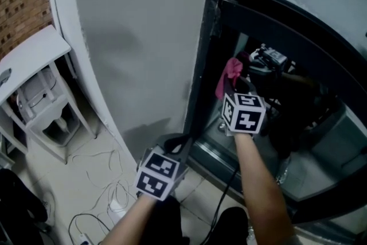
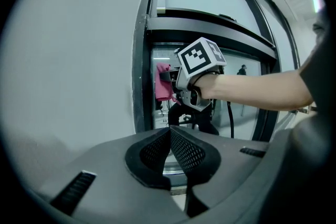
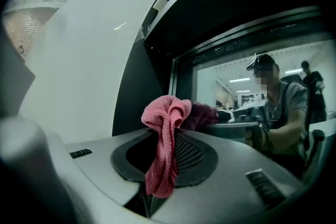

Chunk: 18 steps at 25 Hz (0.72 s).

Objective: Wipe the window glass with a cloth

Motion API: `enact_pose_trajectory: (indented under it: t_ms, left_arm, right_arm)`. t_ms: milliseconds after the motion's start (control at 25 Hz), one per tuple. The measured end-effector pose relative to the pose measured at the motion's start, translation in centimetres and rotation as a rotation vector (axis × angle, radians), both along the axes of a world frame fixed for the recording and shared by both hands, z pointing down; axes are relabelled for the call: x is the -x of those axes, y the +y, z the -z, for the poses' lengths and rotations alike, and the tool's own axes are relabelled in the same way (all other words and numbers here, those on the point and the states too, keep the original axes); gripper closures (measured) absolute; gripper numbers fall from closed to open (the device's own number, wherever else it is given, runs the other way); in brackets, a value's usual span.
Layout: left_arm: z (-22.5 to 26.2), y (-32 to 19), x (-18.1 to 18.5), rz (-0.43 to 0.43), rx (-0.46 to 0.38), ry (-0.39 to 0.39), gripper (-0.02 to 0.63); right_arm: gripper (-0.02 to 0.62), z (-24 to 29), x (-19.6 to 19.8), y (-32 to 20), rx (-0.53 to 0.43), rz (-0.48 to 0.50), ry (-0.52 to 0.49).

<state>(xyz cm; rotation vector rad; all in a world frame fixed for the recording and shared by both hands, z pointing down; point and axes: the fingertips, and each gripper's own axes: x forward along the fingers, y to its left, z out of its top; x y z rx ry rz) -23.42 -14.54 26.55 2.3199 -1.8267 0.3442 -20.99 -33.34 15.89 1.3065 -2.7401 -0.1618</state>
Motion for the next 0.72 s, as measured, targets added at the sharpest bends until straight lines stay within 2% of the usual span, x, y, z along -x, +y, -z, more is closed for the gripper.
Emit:
enact_pose_trajectory:
  t_ms: [360, 720]
  left_arm:
    - [0.6, 0.6, -3.3, -0.061, -0.010, -0.012, 0.604]
    - [0.7, 0.6, -9.0, -0.149, -0.013, -0.019, 0.604]
  right_arm:
    - [0.532, -0.2, -6.5, 1.2, 0.003, -0.107, -0.017]
    - [0.532, -0.6, -14.5, 2.3, 0.009, -0.189, -0.013]
